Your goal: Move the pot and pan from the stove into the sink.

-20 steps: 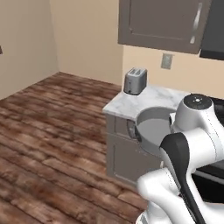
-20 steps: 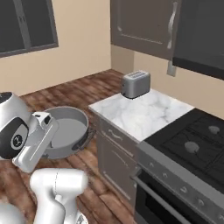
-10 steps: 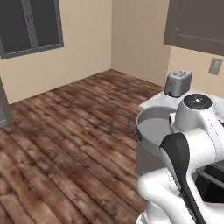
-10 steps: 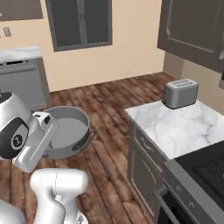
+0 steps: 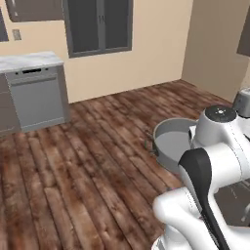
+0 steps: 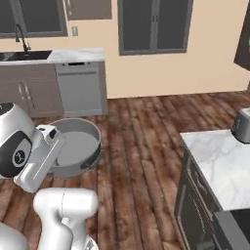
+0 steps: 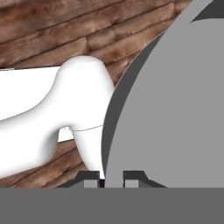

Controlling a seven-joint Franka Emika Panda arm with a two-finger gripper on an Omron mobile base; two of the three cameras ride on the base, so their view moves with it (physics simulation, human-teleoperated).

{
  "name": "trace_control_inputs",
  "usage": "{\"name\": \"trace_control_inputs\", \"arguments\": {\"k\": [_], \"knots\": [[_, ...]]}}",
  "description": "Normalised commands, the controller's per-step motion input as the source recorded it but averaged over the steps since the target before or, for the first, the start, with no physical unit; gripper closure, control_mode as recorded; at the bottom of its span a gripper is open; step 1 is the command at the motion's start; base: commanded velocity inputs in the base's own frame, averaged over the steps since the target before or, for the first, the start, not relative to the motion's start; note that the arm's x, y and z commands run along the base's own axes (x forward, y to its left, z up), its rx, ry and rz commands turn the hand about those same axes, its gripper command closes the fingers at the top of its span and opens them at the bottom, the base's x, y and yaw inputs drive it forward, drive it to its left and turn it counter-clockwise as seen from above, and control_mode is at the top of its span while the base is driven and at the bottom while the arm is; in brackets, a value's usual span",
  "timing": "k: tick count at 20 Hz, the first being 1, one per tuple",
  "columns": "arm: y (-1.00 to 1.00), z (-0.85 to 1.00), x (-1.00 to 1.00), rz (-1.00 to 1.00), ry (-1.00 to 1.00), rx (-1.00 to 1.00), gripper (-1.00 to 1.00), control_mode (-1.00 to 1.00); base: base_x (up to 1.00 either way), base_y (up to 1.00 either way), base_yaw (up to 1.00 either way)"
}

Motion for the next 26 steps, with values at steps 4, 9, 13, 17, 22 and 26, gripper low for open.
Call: {"name": "trace_control_inputs", "arguments": {"k": [4,9,13,17,22,26], "knots": [[0.0,0.0,0.0,0.0,0.0,0.0,1.0,1.0,0.0,0.0,0.5],[0.0,0.0,0.0,0.0,0.0,0.0,1.0,1.0,0.0,0.0,0.5],[0.0,0.0,0.0,0.0,0.0,0.0,1.0,1.0,-0.01,0.0,0.5],[0.0,0.0,0.0,0.0,0.0,0.0,1.0,1.0,-0.05,-0.08,0.27],[0.0,0.0,0.0,0.0,0.0,0.0,1.0,1.0,0.29,0.01,0.0],[0.0,0.0,0.0,0.0,0.0,0.0,1.0,1.0,0.91,0.01,0.0]]}}
